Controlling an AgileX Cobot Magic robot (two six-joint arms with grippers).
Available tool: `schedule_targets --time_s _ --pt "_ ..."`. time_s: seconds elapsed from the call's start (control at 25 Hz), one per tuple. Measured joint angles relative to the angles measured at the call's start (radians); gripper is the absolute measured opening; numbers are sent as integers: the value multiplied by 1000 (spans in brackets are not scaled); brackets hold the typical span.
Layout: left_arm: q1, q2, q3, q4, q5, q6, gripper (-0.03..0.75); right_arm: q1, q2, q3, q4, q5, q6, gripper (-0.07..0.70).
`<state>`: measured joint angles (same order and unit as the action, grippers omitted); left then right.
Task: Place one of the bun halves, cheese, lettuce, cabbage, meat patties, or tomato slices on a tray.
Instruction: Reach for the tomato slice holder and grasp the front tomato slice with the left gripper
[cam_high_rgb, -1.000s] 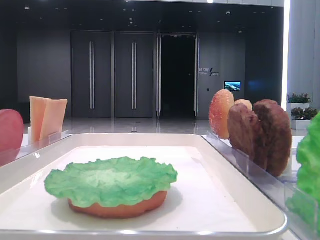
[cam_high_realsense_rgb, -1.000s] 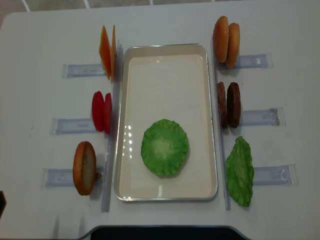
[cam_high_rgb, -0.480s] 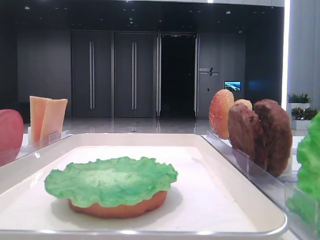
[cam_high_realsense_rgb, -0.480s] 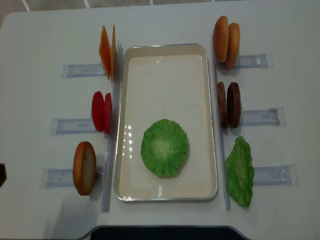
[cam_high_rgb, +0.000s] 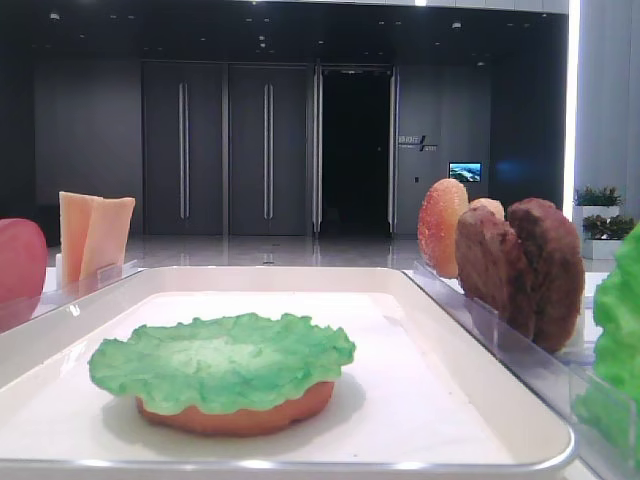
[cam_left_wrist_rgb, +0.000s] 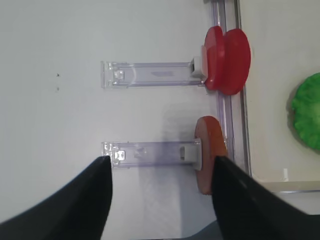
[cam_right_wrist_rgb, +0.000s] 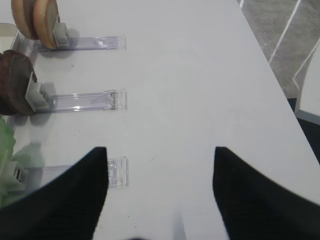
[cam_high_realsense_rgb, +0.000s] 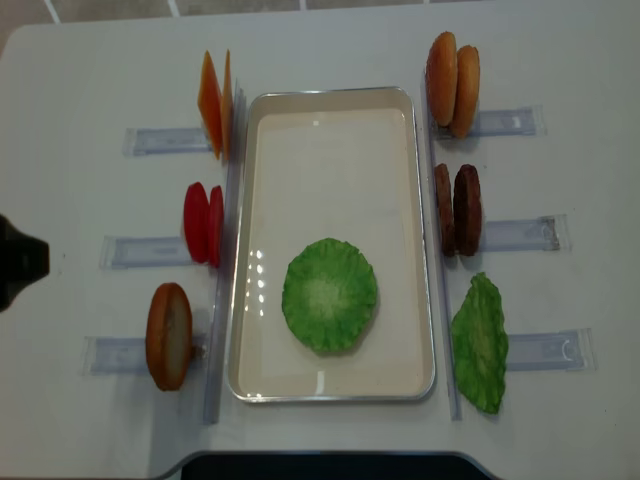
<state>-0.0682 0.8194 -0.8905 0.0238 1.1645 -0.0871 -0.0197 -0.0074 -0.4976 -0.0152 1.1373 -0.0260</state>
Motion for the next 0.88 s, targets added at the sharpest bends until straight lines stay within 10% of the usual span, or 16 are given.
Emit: schedule_targets --time_s 0.88 --pt "0 555 -351 25 17 0 475 0 0 0 0 0 0 461"
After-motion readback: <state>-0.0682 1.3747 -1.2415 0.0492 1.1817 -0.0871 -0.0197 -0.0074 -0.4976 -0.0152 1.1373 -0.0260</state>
